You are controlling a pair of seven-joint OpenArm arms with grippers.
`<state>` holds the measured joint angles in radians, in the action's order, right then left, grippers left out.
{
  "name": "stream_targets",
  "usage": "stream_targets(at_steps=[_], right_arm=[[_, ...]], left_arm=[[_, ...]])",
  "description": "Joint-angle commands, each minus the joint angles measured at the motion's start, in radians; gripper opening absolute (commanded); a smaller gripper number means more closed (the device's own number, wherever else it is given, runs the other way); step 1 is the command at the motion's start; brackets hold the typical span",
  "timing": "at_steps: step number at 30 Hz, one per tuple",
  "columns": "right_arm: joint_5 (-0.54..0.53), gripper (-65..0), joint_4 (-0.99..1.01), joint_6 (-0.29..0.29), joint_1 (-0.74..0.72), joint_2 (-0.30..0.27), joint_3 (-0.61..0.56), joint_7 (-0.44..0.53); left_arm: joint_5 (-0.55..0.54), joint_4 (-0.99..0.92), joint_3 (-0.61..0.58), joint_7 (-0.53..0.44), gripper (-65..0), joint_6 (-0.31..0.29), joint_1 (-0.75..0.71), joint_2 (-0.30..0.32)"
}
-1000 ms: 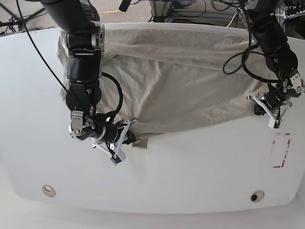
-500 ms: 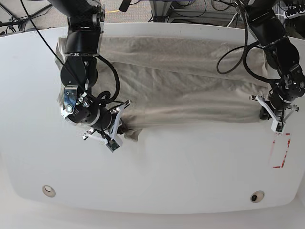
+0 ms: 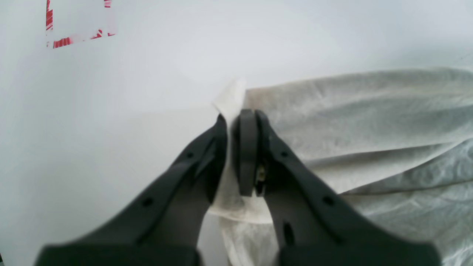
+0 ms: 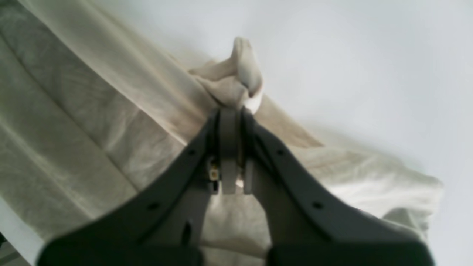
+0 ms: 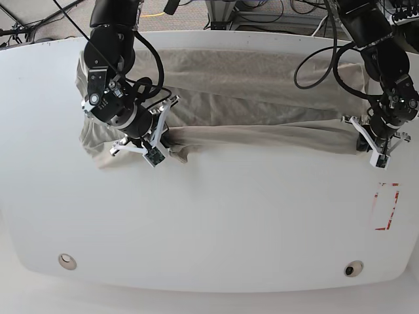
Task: Fold the T-shirt properly
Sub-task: 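Lift the hem with both grippers and fold it toward the collar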
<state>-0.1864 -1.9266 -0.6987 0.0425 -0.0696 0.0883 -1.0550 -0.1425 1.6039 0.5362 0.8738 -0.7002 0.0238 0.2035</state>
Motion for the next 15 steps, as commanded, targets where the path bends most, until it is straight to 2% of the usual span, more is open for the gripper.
stream_targets(at_steps=[1, 5, 9, 13, 15], right_arm=[[-0.014, -63.3, -0.024, 0.001, 0.012, -0.002, 0.003, 0.015], [-0.020, -57.7, -0.024, 0.001, 0.053, 0.003, 0.020, 0.015], [-0.011, -43.9, -0.024, 0.001, 0.072, 0.043, 0.103, 0.015], [-0.022, -30.0, -0.024, 0.001, 0.064, 0.046, 0.202, 0.015], [-0.022, -26.3, -0.023, 0.001, 0.049, 0.044, 0.252, 0.015]], left_arm=[[-0.010, 0.037, 0.000, -0.021, -63.7, 0.002, -0.012, 0.018], [-0.009, 0.040, -0.001, -0.021, -63.3, 0.002, -0.048, 0.018], [-0.009, 0.037, -0.003, -0.021, -63.3, 0.002, -0.078, 0.032], [-0.009, 0.037, -0.026, -0.021, -63.3, 0.002, -0.089, 0.037], [-0.009, 0.037, -0.026, -0.021, -63.3, 0.002, -0.100, 0.037]])
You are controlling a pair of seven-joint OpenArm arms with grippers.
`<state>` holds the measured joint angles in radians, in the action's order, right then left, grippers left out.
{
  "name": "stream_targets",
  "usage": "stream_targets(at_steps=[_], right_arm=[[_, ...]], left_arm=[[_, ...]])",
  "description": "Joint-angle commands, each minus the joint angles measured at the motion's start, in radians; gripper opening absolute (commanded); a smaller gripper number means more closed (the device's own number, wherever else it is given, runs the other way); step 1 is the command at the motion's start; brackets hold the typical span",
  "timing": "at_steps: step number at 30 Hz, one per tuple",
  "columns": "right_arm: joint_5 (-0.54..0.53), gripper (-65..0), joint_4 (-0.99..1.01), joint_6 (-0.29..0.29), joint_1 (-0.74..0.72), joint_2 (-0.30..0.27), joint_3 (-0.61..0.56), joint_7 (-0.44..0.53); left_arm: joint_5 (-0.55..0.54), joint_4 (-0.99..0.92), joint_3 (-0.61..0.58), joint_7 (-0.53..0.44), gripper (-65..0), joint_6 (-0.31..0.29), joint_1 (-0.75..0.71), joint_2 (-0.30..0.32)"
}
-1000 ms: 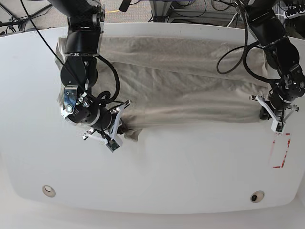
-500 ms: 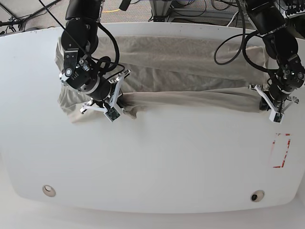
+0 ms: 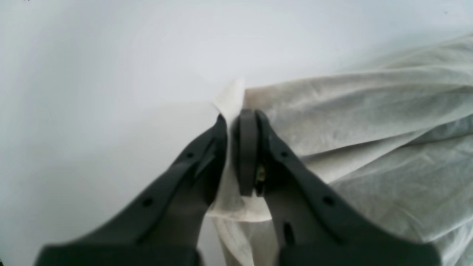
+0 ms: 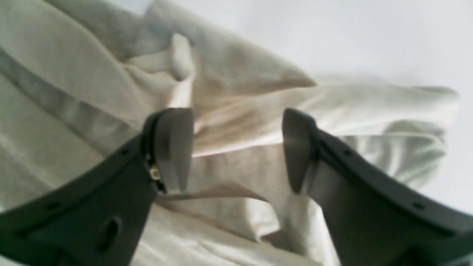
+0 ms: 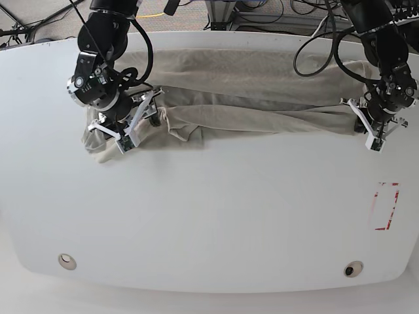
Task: Fold the T-shirt properly
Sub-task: 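Lift the hem with both grippers and fold it toward the collar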
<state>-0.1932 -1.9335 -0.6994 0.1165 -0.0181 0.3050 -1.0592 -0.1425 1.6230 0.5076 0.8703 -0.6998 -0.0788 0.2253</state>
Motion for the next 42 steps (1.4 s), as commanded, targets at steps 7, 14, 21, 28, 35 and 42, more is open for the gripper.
stream_targets(at_steps=[7, 14, 21, 28, 35, 42], right_arm=[[-0.015, -19.8, 0.104, 0.001, -0.200, -0.076, 0.138, -0.011], [-0.002, -20.3, 0.414, 0.001, -0.407, -0.151, 0.138, -0.031], [-0.002, -20.5, 0.630, 0.001, -0.499, -0.207, 0.138, -0.025], [-0.015, -20.5, 0.629, 0.001, -0.479, -0.234, 0.138, -0.060], [-0.015, -29.6, 0.569, 0.001, -0.438, -0.219, 0.141, -0.074], [-0.015, -65.0, 0.564, 0.001, -0.404, -0.197, 0.144, -0.074]], left_arm=[[-0.009, 0.018, -0.002, -0.018, -63.3, 0.002, 0.000, 0.016], [-0.009, 0.018, -0.004, -0.018, -63.3, 0.002, 0.001, 0.016], [-0.009, 0.018, -0.004, -0.018, -63.3, 0.002, 0.001, 0.015], [-0.009, 0.018, -0.004, -0.020, -63.3, 0.002, 0.001, 0.015], [-0.009, 0.018, -0.004, -0.020, -63.3, 0.002, 0.001, 0.015], [-0.009, 0.016, -0.004, -0.020, -63.3, 0.002, 0.001, 0.015]])
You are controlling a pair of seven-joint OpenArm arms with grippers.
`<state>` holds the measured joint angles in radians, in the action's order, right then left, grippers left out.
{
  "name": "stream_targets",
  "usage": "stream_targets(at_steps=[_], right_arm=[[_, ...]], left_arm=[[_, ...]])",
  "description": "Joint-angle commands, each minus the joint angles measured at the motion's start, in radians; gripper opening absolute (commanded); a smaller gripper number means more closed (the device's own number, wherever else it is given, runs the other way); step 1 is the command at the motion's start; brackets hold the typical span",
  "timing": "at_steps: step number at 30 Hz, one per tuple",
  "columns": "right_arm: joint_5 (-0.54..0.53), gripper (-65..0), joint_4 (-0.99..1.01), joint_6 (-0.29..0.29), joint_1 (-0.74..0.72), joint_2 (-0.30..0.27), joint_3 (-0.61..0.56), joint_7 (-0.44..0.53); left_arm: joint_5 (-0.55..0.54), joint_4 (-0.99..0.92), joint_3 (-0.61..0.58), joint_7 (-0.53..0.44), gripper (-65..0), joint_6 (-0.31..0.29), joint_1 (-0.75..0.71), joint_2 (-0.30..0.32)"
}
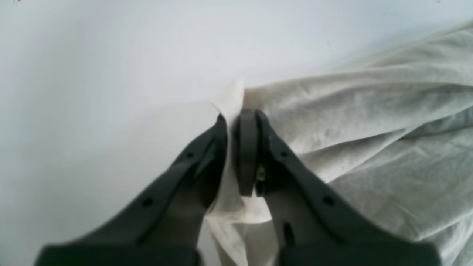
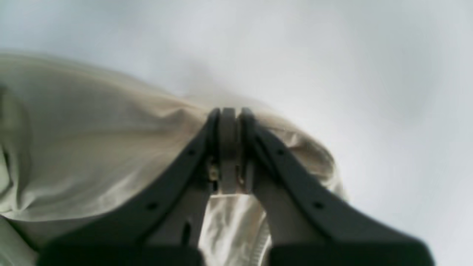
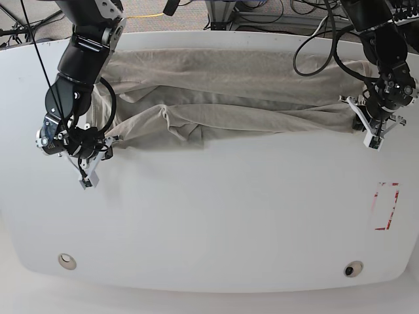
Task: Fold the T-shirt properly
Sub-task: 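Lift the hem with both grippers and fold it toward the collar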
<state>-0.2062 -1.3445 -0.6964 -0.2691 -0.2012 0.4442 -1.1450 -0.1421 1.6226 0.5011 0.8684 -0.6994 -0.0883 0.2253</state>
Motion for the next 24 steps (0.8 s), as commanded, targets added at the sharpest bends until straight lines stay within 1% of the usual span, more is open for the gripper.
stream_targets(at_steps=[1, 6, 11, 21, 24], right_arm=[[-0.002, -65.0, -0.025, -0.002, -0.011, -0.014, 0.005, 0.012], [-0.003, -65.0, -0.118, -0.002, 0.040, -0.016, 0.017, 0.009], [-0.003, -65.0, -0.249, -0.002, 0.089, -0.011, 0.095, -0.056], [-0.003, -65.0, -0.323, -0.002, 0.193, -0.017, 0.112, -0.062], [-0.003, -61.2, -0.330, -0.002, 0.210, -0.013, 0.115, -0.062]], left_arm=[[-0.009, 0.017, 0.003, -0.018, -63.3, 0.001, 0.011, 0.015], [-0.009, 0.017, 0.003, -0.018, -63.3, 0.001, 0.011, 0.015], [-0.009, 0.017, 0.003, -0.018, -63.3, 0.001, 0.008, 0.015], [-0.008, 0.017, 0.005, -0.018, -63.3, 0.001, 0.006, 0.016], [-0.008, 0.017, 0.005, -0.018, -63.3, 0.001, 0.006, 0.016]])
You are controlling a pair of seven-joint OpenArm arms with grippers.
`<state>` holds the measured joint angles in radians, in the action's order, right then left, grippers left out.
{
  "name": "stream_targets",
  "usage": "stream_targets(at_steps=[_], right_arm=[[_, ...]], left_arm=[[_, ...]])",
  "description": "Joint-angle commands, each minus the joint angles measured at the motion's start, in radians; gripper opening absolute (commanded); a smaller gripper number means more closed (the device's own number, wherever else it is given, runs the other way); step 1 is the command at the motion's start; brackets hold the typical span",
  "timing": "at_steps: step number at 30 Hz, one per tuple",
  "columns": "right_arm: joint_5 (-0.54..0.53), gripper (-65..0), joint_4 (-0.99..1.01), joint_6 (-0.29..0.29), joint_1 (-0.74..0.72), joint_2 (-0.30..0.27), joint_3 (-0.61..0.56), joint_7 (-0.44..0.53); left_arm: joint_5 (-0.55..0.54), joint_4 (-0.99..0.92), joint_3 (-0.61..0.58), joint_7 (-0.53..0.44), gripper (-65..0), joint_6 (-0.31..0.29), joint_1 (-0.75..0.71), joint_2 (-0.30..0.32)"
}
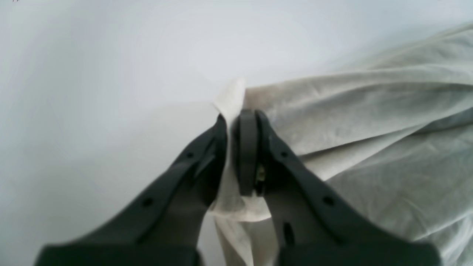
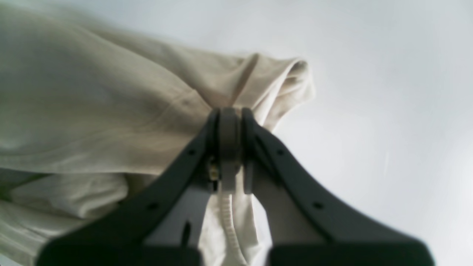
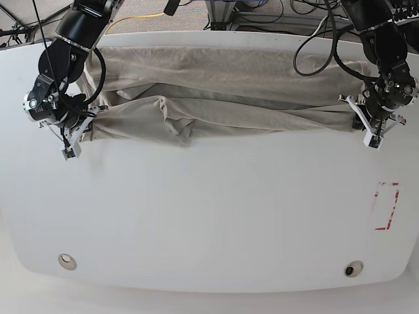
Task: Fold the T-shirt properly
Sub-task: 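Lift the hem with both grippers and fold it toward the collar, then pull the folded hem further over the shirt with both grippers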
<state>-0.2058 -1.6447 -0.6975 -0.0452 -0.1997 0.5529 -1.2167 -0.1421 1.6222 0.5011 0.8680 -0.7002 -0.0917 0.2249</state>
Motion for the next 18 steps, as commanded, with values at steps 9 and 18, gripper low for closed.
stream_targets(at_steps=[9, 18], right_arm=[[-0.004, -49.9, -0.153, -0.001, 0.043, 0.021, 0.054, 0.008], [-0.103, -36.6, -0.157, -0.001, 0.052, 0.022, 0.052, 0.007]], left_arm=[[-0.009, 0.028, 0.011, -0.013, -63.3, 0.002, 0.007, 0.017], [-0.009, 0.117, 0.005, -0.013, -63.3, 0.002, 0.014, 0.015]])
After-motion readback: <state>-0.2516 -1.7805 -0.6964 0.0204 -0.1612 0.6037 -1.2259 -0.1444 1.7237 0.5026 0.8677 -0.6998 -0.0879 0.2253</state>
